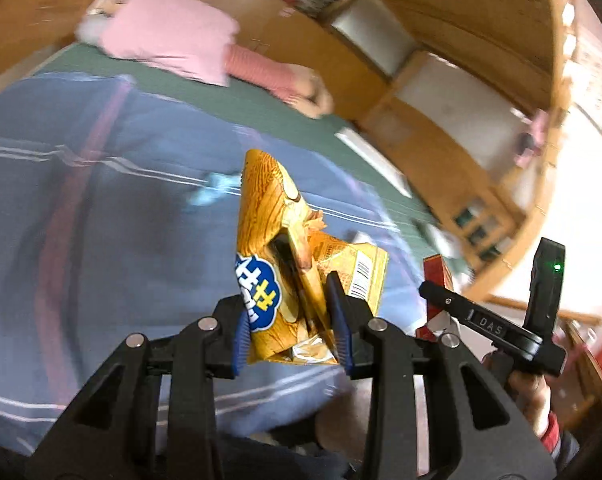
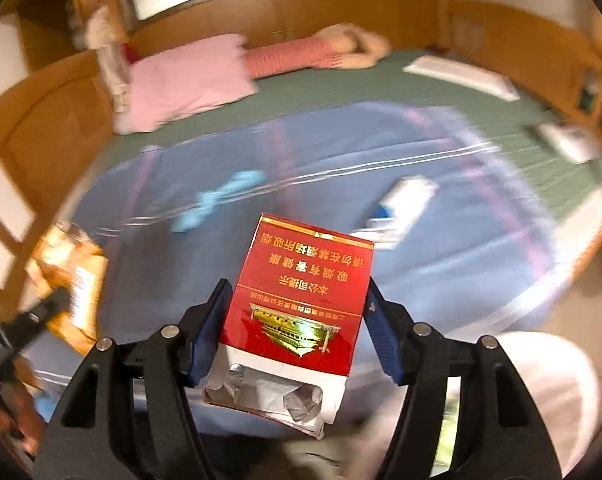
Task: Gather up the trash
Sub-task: 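Carry the red box and chip bag over the basket and open both grippers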
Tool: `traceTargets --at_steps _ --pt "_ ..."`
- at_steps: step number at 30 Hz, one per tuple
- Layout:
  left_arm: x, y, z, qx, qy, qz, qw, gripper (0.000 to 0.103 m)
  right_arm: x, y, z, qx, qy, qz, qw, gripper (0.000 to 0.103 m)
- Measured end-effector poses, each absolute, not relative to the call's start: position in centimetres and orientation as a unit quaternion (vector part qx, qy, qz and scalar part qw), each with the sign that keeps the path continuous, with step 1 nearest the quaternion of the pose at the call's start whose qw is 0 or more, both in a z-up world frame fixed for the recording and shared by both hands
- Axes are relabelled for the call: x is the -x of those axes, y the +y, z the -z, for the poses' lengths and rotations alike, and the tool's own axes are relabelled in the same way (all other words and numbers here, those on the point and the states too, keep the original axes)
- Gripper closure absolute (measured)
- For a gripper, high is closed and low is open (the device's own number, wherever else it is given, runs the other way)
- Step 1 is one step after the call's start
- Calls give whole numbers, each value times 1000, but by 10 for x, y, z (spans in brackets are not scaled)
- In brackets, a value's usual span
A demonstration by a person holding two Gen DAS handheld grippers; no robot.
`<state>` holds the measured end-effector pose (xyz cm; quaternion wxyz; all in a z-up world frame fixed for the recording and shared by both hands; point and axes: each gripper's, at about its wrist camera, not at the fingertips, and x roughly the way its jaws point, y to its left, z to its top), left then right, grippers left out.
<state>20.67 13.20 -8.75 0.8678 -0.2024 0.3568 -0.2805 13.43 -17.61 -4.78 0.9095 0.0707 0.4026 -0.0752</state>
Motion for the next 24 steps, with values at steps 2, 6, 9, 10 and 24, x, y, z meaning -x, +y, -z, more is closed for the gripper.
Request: traceTargets --at_steps 2,6,9,10,24 --pt "-203 116 87 207 357 324 851 68 -115 -200 50 -71 421 105 898 39" --pt "-195 75 92 224 370 398 809 68 -77 -248 76 -108 478 146 860 38" --pt "-179 39 92 189 380 425 799 68 -59 -273 102 -120 531 164 823 34" --pt "-171 29 91 186 378 443 792 68 -50 -286 104 -128 527 191 818 26" --pt "-100 -103 129 68 436 502 744 13 -14 -350 76 -251 414 271 832 17"
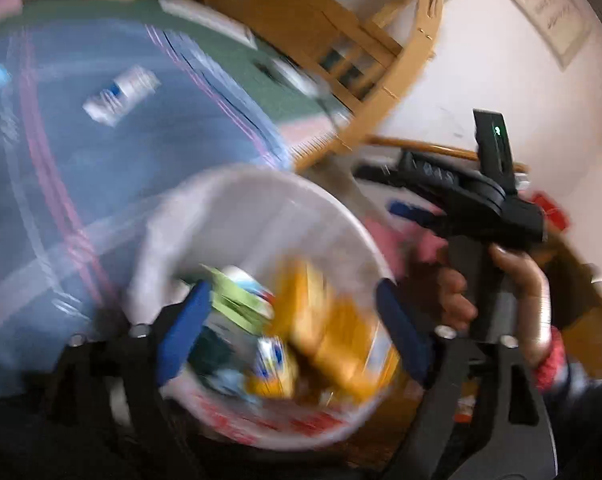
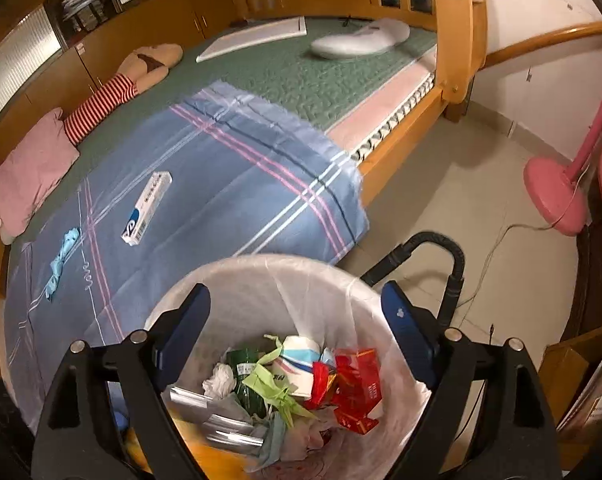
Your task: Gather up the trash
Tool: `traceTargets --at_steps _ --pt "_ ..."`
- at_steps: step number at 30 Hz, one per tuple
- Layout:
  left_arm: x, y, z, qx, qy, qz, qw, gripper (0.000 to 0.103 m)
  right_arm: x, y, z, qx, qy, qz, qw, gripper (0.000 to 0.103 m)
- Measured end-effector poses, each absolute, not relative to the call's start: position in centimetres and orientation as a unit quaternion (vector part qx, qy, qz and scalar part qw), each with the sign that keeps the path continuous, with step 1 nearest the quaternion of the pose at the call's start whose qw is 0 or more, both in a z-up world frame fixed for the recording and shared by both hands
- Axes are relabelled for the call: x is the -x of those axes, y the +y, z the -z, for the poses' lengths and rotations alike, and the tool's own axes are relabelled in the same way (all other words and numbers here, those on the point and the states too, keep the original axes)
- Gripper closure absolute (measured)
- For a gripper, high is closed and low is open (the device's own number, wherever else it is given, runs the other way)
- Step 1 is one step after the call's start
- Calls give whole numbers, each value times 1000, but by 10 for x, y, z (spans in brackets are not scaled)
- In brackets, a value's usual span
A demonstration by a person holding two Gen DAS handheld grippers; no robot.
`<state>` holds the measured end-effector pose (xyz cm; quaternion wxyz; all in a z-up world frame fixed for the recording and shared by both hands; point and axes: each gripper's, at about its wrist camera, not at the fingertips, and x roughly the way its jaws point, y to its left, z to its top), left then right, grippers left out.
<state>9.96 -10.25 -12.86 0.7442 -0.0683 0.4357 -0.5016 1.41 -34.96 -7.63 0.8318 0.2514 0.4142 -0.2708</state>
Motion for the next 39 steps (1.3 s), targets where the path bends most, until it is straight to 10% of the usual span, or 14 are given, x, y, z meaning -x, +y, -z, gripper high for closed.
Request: traceTargets --at_steps 11,34,39 --pt "-141 -9 81 106 315 261 906 11 -49 -322 84 -245 423 223 843 17" --pt "-345 126 103 105 351 52 929 12 -312 -279 169 -257 485 186 815 18" --pt "-380 97 123 55 347 88 932 12 -327 -281 184 -239 493 174 818 48"
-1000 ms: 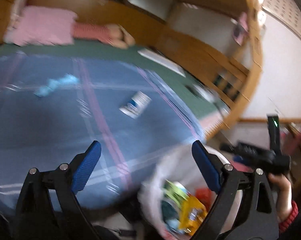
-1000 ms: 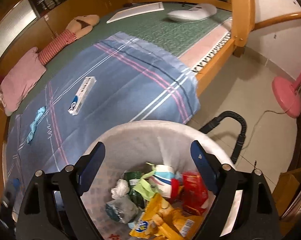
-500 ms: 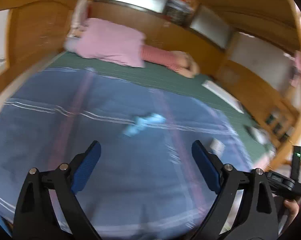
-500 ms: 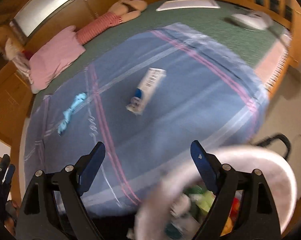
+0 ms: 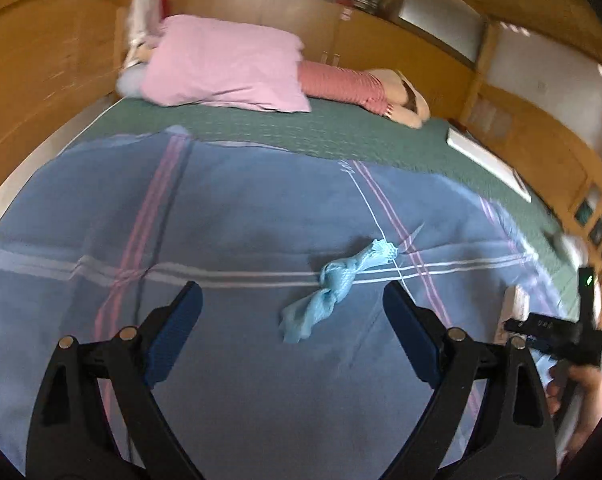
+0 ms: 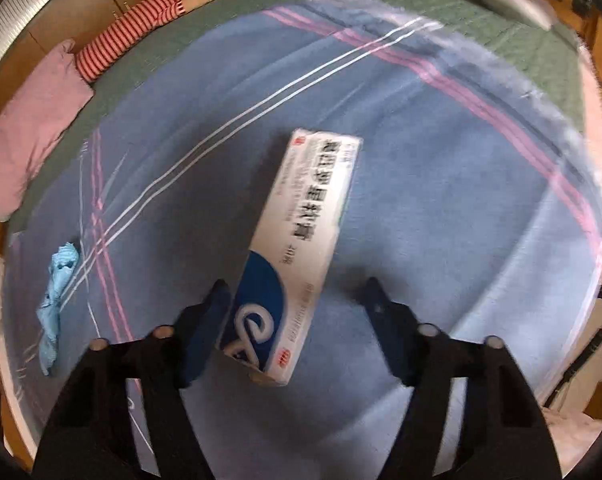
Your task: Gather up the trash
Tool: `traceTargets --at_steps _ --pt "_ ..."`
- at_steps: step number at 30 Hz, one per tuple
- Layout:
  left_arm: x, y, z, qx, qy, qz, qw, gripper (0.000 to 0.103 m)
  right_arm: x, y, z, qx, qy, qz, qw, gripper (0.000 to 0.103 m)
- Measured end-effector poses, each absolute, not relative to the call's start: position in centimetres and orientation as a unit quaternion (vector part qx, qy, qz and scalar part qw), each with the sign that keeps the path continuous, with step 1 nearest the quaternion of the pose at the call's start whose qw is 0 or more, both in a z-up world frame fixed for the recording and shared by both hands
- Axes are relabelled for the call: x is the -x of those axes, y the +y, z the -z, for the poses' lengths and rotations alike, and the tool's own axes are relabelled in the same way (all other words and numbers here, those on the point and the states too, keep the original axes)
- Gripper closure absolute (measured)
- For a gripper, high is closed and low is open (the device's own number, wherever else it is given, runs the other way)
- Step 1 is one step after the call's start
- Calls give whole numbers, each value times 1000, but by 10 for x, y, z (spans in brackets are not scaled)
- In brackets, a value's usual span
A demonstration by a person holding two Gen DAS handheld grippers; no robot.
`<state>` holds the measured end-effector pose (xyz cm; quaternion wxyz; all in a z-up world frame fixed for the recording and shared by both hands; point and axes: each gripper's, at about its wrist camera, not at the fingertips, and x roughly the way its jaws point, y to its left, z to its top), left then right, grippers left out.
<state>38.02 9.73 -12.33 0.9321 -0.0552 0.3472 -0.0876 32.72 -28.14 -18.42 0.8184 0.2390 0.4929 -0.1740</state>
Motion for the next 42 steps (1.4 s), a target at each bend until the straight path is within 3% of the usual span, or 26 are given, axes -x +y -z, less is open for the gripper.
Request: traceTargets --at_steps 1,10,12,13,15,16,18,31,34,36,38,42 --pt "-389 90 129 43 350 97 931 12 -329 -277 181 -228 497 156 823 58" --pt "-444 66 182 67 431 117 892 14 -305 -214 183 -183 569 23 802 58" --pt "-453 66 197 74 461 120 876 44 -297 -198 184 -171 574 1 801 58" --pt "-454 65 201 73 464 116 875 45 -292 -191 183 -167 575 -7 801 58" --pt "-450 62 199 64 456 128 879 65 -286 -180 183 -160 575 -17 802 58" --pt "-448 61 199 68 464 141 872 85 -283 -174 182 -155 573 -20 804 58" --pt "-436 59 193 58 463 141 873 96 -280 -171 182 -153 572 -24 805 58" --pt "-290 106 155 59 491 177 851 96 -263 -152 178 -164 572 -33 803 57" --pt "-276 125 157 72 504 165 845 93 -266 -147 179 -162 575 -25 802 51" --pt "-275 134 153 82 495 149 852 64 -268 -143 178 -165 573 -17 803 45" --pt "-278 135 152 90 487 142 857 42 -273 -137 176 -155 570 -3 807 43" --pt "-297 121 164 80 498 129 854 39 -279 -131 180 -134 571 19 810 43"
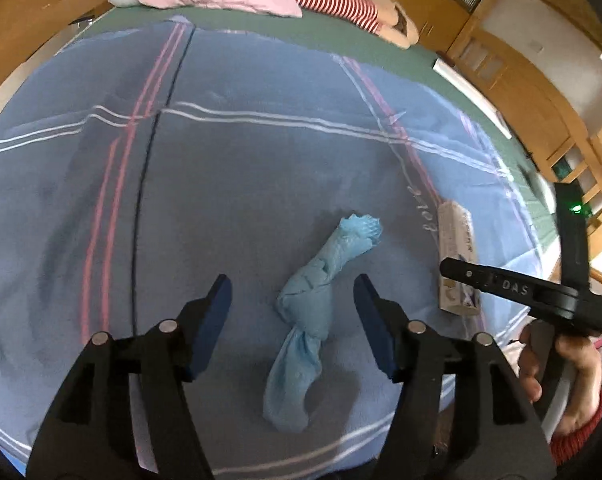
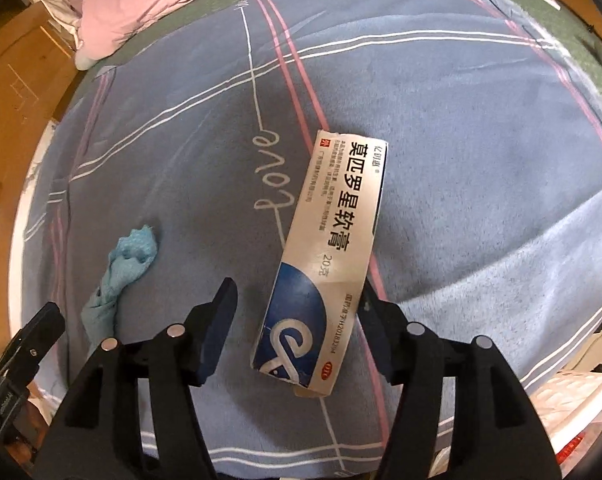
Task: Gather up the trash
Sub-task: 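Grasp the light blue cloth with the left gripper, then carry the medicine box and blue cloth over the basket and release both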
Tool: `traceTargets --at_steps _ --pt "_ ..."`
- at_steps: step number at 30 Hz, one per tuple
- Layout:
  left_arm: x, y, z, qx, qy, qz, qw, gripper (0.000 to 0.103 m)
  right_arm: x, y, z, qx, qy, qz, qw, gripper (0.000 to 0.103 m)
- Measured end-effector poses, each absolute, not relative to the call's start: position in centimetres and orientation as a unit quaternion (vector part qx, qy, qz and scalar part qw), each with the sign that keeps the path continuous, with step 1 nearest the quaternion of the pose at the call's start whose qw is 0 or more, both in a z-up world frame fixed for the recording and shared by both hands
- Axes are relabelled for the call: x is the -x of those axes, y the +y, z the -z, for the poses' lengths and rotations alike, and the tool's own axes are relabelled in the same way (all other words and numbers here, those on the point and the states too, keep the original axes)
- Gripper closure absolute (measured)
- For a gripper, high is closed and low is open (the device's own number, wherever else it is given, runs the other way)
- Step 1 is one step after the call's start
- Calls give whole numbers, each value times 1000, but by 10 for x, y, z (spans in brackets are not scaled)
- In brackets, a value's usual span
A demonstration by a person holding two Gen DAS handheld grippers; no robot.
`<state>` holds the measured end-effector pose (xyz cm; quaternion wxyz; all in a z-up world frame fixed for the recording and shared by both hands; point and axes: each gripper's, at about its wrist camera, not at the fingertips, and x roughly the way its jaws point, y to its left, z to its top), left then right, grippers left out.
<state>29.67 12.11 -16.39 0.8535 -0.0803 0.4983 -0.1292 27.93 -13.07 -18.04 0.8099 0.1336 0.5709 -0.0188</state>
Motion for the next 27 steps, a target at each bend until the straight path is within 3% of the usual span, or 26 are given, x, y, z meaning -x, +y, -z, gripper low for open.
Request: traceTargets --at_steps 6,11,19,27 --pt "-306 102 195 28 530 110 840 42 -277 -122 185 -91 568 31 817 43" --pt "-294 109 190 30 524 109 844 72 -277 -113 189 -58 564 40 823 43" --pt "-264 141 152 88 490 70 865 74 -277 -100 187 -57 552 46 831 52" --pt "-227 160 130 118 453 60 882 74 -266 -64 187 -46 552 15 832 52"
